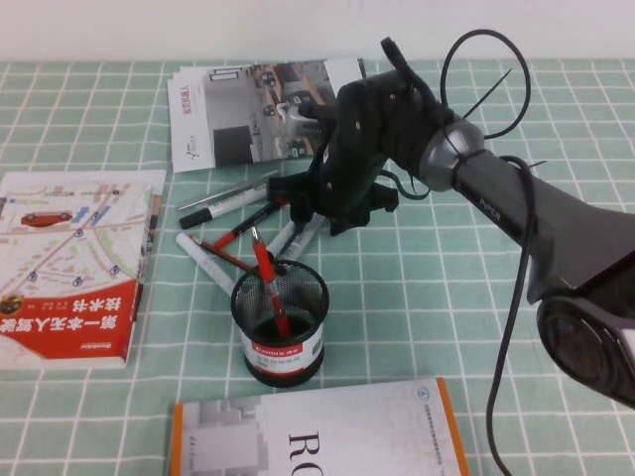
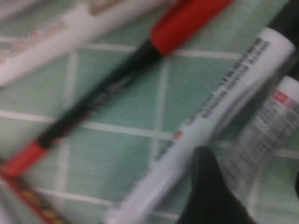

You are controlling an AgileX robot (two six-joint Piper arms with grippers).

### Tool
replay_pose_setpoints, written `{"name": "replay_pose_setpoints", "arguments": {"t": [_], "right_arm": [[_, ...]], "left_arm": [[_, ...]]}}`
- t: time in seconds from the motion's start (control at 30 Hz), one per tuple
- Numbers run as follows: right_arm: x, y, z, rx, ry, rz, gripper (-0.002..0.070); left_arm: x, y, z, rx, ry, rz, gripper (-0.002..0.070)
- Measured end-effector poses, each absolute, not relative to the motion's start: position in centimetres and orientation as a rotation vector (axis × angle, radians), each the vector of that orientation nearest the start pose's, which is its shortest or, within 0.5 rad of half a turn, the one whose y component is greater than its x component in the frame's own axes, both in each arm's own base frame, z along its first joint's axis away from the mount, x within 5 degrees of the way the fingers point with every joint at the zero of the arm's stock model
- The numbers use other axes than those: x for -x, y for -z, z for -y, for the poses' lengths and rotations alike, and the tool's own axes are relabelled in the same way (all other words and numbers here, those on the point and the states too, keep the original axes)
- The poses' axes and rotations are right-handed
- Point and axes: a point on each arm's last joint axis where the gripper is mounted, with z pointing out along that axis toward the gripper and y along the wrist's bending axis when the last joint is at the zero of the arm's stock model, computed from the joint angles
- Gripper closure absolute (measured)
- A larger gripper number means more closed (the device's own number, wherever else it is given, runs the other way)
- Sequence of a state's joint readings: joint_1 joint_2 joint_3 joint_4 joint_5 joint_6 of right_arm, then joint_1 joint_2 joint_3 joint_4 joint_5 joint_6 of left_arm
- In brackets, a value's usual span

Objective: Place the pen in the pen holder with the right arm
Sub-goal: Pick up the pen on the table

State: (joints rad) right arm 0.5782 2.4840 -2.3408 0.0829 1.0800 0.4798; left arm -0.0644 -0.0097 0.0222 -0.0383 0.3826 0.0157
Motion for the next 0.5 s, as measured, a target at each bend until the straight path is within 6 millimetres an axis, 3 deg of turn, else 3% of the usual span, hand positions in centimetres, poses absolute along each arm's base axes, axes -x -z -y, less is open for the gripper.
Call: {"name": "replay_pose_setpoints", "arguments": {"t": [0.5], "right_arm": [[-44.30, -18.58, -29.18, 0.224, -0.234, -2.826, 0.0435]], "left_arm": [[-5.21, -17.19, 0.47, -0.052, 0.071, -1.878, 0.0679]]}}
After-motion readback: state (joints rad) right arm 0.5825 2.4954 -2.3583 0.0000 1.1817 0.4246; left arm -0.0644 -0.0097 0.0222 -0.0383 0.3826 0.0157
